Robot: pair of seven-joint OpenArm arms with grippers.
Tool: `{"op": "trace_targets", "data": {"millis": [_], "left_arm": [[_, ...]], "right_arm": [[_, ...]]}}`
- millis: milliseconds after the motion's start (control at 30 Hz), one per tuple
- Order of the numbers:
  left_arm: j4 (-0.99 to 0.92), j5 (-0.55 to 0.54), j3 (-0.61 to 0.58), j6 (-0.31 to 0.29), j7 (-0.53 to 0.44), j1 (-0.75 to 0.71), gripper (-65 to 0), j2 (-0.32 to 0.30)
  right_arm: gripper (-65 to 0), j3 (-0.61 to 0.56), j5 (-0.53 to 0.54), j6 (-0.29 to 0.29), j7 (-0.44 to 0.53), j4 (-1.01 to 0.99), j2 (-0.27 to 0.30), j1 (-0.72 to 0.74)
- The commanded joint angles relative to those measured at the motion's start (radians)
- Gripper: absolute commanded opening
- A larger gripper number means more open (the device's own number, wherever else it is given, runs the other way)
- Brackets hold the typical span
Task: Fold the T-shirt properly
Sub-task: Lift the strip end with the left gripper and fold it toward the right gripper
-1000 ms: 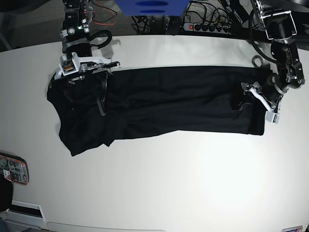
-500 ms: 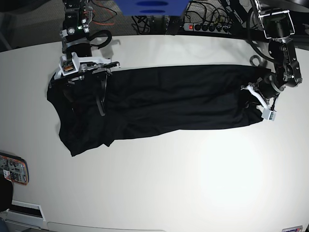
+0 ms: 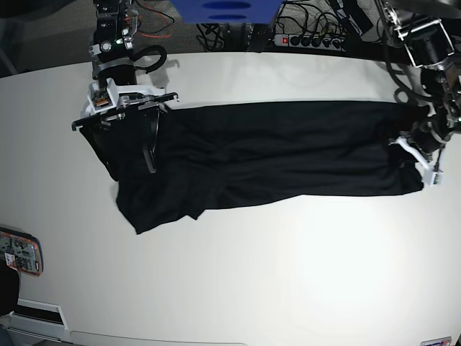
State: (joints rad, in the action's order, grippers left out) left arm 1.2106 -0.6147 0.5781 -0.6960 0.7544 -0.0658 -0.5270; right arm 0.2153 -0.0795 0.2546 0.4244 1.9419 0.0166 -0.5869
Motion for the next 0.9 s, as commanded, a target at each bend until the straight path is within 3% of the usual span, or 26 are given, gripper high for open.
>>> {"op": "trace_targets", "data": {"millis": [0, 200, 367, 467, 600, 733, 867], "left_arm": [[0.013, -0.014, 0.006, -0.002, -0.011, 0.021, -65.0, -0.032], [-0.053, -0.014, 0.007, -0.002, -0.011, 0.099, -65.0, -0.097], [-0.068, -0.015, 0.006, -0.001, -0.011, 0.143, -65.0, -0.104], [-0.053, -0.02, 0.004, 0.055, -0.013, 0.143, -65.0, -0.095], [0.108, -0.015, 0.007, 0.094, -0.002, 0.126, -65.0, 0.001], [0.282, -0.02, 0.007, 0.157, 0.095, 0.088, -65.0, 0.063], [0.418, -0.017, 0.006, 0.167, 0.176, 0.088, -65.0, 0.15]], "right_arm": [[-27.7, 0.002, 0.013, 0.001, 0.031, 0.021, 0.001, -0.002], [-27.7, 0.002, 0.013, 0.001, 0.029, 0.021, 0.001, -0.002], [-27.7, 0.002, 0.013, 0.001, 0.029, 0.021, 0.001, -0.002], [-27.7, 0.002, 0.013, 0.001, 0.029, 0.021, 0.001, -0.002], [-27.7, 0.002, 0.013, 0.001, 0.029, 0.021, 0.001, -0.002], [-27.7, 0.002, 0.013, 0.001, 0.026, 0.02, 0.001, -0.002], [-27.7, 0.002, 0.013, 0.001, -0.012, 0.02, 0.001, -0.002]]}}
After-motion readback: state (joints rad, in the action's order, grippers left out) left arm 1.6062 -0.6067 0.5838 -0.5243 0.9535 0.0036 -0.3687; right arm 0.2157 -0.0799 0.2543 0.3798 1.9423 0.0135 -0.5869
